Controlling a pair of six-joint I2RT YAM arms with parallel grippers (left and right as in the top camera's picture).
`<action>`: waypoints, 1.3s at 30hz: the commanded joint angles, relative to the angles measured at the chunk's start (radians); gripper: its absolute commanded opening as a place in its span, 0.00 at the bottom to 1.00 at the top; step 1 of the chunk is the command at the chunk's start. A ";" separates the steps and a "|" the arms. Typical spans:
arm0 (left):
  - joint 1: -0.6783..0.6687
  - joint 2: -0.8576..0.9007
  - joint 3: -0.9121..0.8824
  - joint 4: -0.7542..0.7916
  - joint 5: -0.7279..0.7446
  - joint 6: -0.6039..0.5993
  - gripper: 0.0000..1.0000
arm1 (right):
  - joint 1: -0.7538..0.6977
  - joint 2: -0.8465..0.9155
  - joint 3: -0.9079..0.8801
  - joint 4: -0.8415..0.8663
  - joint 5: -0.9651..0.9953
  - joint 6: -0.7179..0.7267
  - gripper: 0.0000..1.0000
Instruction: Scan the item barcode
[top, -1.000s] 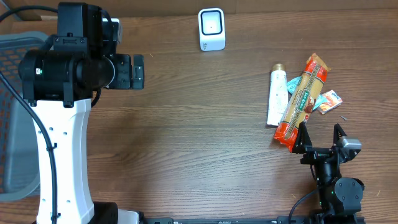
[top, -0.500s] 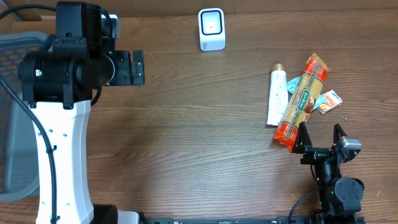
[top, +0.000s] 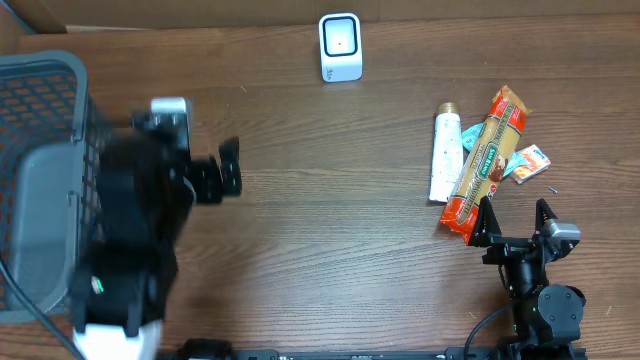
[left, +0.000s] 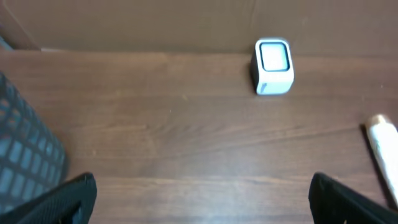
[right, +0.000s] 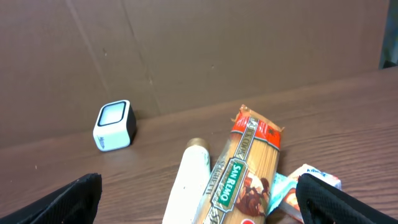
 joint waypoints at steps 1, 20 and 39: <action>-0.003 -0.153 -0.235 0.127 0.017 -0.013 1.00 | 0.005 -0.011 -0.011 0.003 -0.005 0.004 1.00; -0.022 -0.631 -0.937 0.663 -0.019 0.074 1.00 | 0.005 -0.011 -0.011 0.003 -0.005 0.004 1.00; -0.021 -0.829 -1.110 0.669 -0.017 0.193 1.00 | 0.005 -0.011 -0.011 0.003 -0.005 0.004 1.00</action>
